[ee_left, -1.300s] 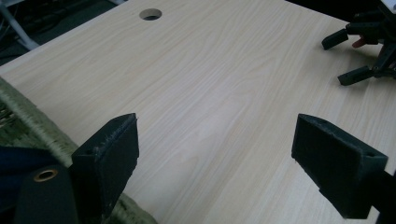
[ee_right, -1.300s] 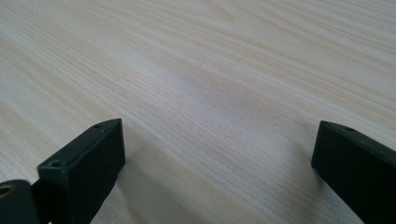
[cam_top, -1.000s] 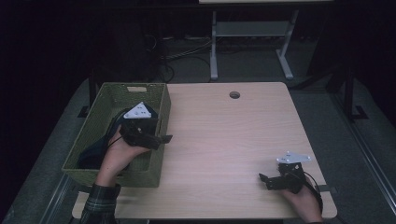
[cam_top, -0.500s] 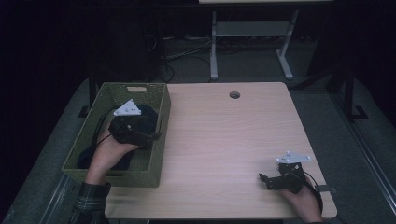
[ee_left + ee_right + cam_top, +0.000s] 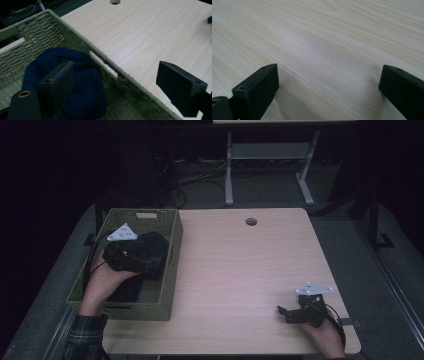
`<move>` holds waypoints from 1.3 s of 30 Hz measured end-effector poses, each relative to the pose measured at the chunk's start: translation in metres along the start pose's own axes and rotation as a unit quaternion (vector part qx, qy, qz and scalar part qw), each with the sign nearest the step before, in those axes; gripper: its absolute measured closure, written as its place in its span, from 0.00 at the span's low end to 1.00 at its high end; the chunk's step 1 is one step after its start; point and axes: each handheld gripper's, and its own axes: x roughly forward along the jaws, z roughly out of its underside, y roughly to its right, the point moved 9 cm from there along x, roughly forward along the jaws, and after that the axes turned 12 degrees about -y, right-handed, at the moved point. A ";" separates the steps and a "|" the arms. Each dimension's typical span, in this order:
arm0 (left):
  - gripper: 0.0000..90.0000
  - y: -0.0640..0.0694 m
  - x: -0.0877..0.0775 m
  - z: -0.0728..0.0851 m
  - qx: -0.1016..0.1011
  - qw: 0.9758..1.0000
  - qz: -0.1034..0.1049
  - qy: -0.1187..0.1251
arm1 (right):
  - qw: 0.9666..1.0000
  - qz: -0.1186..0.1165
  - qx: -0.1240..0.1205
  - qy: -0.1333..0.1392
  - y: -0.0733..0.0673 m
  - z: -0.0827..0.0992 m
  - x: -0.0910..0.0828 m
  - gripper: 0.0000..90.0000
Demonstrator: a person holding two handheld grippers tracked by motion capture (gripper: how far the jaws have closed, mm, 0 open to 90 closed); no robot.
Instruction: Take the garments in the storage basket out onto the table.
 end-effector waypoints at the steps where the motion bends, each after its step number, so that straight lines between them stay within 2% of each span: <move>1: 0.16 -0.003 -0.001 0.002 -0.001 1.000 -0.003 -0.003 | 1.000 0.000 0.000 0.000 0.000 0.000 0.000 0.03; 9: 0.16 -0.022 -0.008 0.013 -0.017 1.000 -0.023 -0.006 | 1.000 0.001 0.000 0.000 0.000 0.000 0.000 0.03; 14: 0.16 -0.037 -0.012 0.022 -0.026 0.999 -0.044 -0.014 | 1.000 0.001 0.000 0.001 0.000 0.000 0.000 0.03; 19: 0.16 -0.047 -0.015 0.029 -0.038 0.998 -0.050 -0.018 | 1.000 0.000 0.000 0.000 0.000 0.000 0.000 0.03; 26: 0.16 -0.057 -0.009 0.041 -0.044 0.997 -0.057 -0.040 | 1.000 0.000 0.000 0.000 0.000 0.000 0.000 0.03; 34: 0.16 -0.063 0.004 0.052 -0.044 0.995 -0.055 -0.064 | 1.000 -0.001 0.002 0.001 0.000 0.000 0.000 0.03; 39: 0.16 -0.066 0.010 0.060 -0.043 0.994 -0.058 -0.087 | 1.000 0.000 0.001 0.000 0.000 0.000 0.000 0.03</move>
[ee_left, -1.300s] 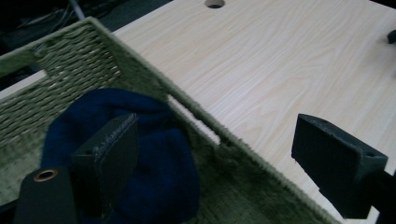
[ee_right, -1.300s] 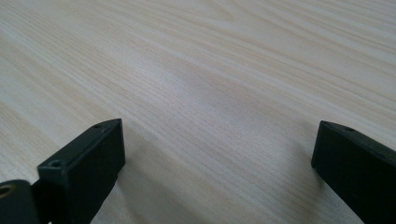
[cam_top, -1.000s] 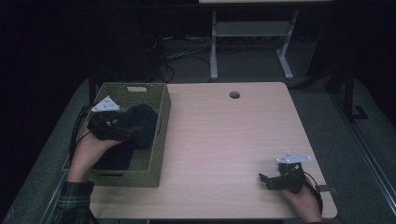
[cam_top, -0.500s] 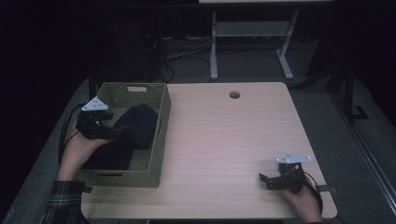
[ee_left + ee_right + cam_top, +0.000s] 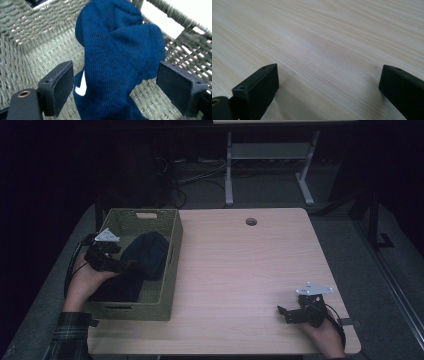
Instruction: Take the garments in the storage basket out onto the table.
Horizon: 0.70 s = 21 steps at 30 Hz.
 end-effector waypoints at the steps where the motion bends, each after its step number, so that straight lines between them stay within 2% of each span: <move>1: 0.16 0.000 0.001 0.001 0.000 1.000 0.001 -0.002 | 1.000 0.000 0.000 0.000 0.000 0.000 0.000 0.03; 8: 0.17 -0.005 0.012 0.009 -0.001 1.000 -0.006 -0.028 | 1.000 0.000 0.000 0.000 0.000 0.000 0.000 0.03; 10: 0.26 -0.005 0.013 0.011 0.001 0.999 -0.001 -0.034 | 1.000 0.000 0.000 0.000 0.000 0.000 0.000 0.03; 12: 0.26 -0.005 0.015 0.012 0.000 0.999 0.003 -0.041 | 1.000 0.000 0.000 0.000 0.000 0.000 0.000 0.03; 13: 0.32 -0.004 0.016 0.013 0.004 0.999 0.006 -0.047 | 1.000 0.000 0.000 0.000 0.000 0.000 0.000 0.03; 15: 0.38 -0.003 0.016 0.014 0.007 0.999 0.009 -0.051 | 1.000 0.000 0.000 0.000 0.000 0.000 0.000 0.03; 21: 0.71 0.001 0.014 0.014 0.021 0.998 0.023 -0.056 | 1.000 0.000 0.000 0.000 0.000 0.000 0.000 0.03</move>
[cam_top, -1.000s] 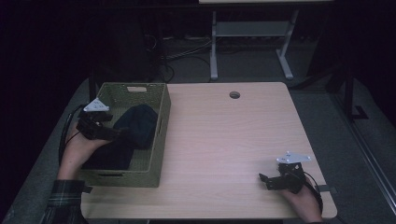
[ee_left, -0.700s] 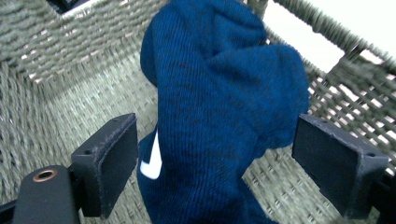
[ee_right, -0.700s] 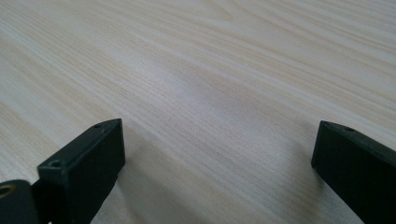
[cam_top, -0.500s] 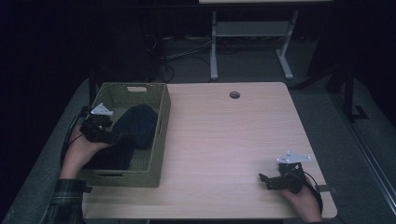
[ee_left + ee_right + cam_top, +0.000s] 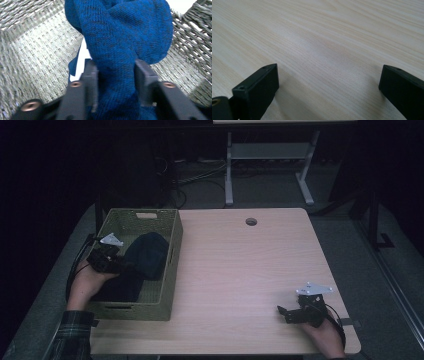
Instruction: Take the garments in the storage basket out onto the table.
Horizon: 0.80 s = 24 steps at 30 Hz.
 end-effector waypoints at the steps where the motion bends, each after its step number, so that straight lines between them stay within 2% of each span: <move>1: 0.82 0.001 0.000 0.000 0.002 1.000 0.002 -0.002 | 1.000 0.000 0.000 0.000 0.000 0.000 0.000 0.03; 5: 0.89 0.001 -0.003 -0.001 0.001 1.000 0.011 0.006 | 1.000 0.000 0.000 0.000 0.000 0.000 0.000 0.03; 11: 0.90 -0.001 -0.015 -0.003 -0.015 0.999 0.014 0.035 | 1.000 0.000 0.000 0.000 0.000 0.000 0.000 0.03; 13: 0.90 -0.002 -0.019 -0.004 -0.015 0.999 0.014 0.041 | 1.000 0.000 0.000 0.000 0.000 0.000 0.000 0.03; 24: 0.90 -0.002 -0.044 -0.012 -0.033 0.995 0.022 0.093 | 1.000 0.000 0.000 0.000 0.000 0.000 0.000 0.03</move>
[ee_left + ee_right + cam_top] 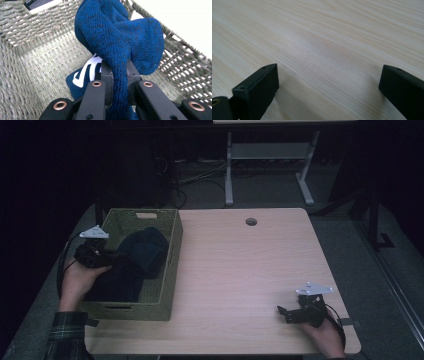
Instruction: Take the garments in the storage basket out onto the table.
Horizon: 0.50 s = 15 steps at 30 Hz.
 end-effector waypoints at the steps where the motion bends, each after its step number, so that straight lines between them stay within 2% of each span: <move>1: 0.91 0.000 -0.002 -0.001 -0.002 1.000 0.002 0.005 | 1.000 0.000 0.000 0.000 0.000 0.000 0.000 0.03; 7: 0.91 0.003 -0.015 -0.009 -0.005 0.999 0.012 0.032 | 1.000 0.000 -0.001 0.000 0.000 0.000 0.000 0.03; 10: 0.91 0.005 -0.021 -0.013 -0.002 0.999 0.011 0.042 | 1.000 0.000 0.000 0.000 0.000 0.000 0.000 0.03; 15: 0.91 0.008 -0.030 -0.022 -0.007 0.998 0.012 0.062 | 1.000 0.001 -0.001 -0.001 0.000 0.000 0.000 0.03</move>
